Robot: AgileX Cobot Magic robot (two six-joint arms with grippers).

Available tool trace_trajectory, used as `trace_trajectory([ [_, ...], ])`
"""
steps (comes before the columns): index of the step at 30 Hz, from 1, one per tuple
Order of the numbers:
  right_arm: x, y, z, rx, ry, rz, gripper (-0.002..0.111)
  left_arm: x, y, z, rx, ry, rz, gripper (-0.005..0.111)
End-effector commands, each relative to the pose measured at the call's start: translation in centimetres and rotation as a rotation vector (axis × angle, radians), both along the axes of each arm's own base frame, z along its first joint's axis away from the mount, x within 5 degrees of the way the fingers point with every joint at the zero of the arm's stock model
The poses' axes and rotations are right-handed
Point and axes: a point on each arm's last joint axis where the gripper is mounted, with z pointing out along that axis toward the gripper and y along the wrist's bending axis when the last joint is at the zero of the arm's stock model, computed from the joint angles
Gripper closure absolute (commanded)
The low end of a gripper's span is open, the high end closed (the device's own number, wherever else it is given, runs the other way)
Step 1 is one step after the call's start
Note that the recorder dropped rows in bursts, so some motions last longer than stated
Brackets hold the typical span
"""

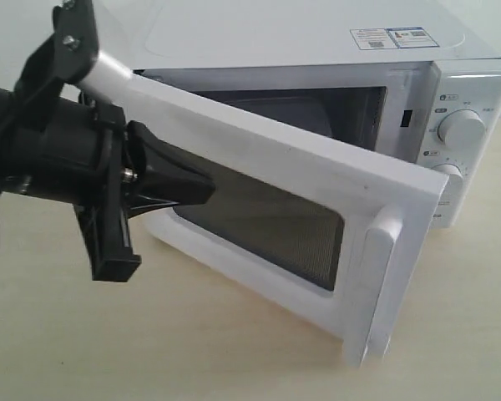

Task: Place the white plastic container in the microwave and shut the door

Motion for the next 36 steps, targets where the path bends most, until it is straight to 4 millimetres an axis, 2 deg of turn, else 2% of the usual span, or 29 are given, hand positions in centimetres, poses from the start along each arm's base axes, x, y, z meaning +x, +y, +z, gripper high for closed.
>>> trace_trajectory([
  [1, 0.0, 0.0, 0.1, -0.009, -0.015, -0.004, 0.108, 1.4, -0.9, -0.9, -0.009, -0.032, 0.038, 0.103],
  [10, 0.0, 0.0, 0.1, -0.009, -0.015, -0.004, 0.108, 3.3, -0.8, -1.4, -0.031, -0.107, 0.151, 0.103],
  [30, 0.0, 0.0, 0.1, -0.017, -0.018, -0.001, 0.108, 3.0, -1.2, -1.4, -0.100, -0.031, 0.146, 0.103],
  [36, 0.2, 0.0, 1.3, -0.073, -0.144, 0.018, 0.108, 2.8, -1.3, -1.4, -0.102, -0.023, 0.117, 0.103],
])
